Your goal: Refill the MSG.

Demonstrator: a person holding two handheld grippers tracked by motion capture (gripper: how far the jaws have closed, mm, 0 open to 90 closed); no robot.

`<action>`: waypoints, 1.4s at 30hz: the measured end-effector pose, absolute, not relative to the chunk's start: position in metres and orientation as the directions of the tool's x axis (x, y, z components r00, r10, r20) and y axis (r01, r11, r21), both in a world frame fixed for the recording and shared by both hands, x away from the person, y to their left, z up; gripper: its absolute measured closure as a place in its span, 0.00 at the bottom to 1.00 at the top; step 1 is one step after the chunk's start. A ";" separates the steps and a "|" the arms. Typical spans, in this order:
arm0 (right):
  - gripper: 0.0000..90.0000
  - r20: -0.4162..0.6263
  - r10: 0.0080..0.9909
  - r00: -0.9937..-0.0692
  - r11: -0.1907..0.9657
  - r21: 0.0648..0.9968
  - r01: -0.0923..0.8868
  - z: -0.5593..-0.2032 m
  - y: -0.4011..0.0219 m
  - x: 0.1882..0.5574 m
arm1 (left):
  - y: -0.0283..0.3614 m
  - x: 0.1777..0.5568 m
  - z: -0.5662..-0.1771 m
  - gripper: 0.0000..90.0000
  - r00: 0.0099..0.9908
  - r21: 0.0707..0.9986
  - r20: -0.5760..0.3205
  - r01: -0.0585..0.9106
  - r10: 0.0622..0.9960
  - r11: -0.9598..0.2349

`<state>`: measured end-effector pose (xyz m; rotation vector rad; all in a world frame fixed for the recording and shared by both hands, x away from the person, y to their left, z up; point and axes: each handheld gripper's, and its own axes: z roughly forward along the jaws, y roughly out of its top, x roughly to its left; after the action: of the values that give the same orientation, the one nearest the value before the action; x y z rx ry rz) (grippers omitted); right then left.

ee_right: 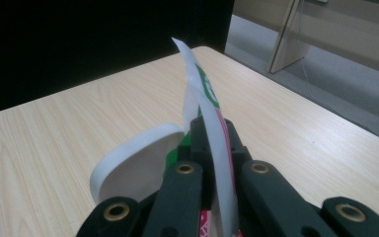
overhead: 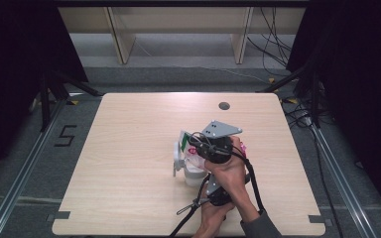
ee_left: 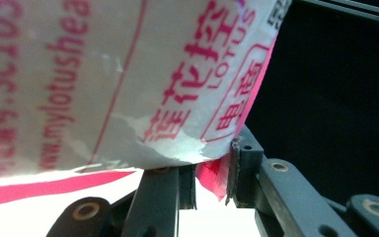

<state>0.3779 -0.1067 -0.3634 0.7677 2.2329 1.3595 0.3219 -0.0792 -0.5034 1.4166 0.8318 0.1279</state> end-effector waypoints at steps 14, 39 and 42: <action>0.99 -0.048 0.647 -0.761 0.361 0.898 0.251 -0.363 -0.106 0.378 | -0.078 0.322 -0.503 0.85 0.718 0.900 -0.430 0.392 0.548 0.192; 1.00 0.047 0.645 -0.763 0.266 0.922 0.281 -0.355 -0.122 0.376 | -0.066 0.324 -0.509 0.75 0.730 0.931 -0.322 0.358 0.602 0.064; 1.00 0.079 0.630 -0.772 0.235 0.929 0.287 -0.352 -0.128 0.376 | -0.065 0.323 -0.509 0.73 0.726 0.931 -0.316 0.360 0.611 0.055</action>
<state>0.3762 -0.1282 -0.3525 0.8516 2.2009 1.5497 0.3232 -0.0645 -0.5092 1.5558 0.8160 0.2270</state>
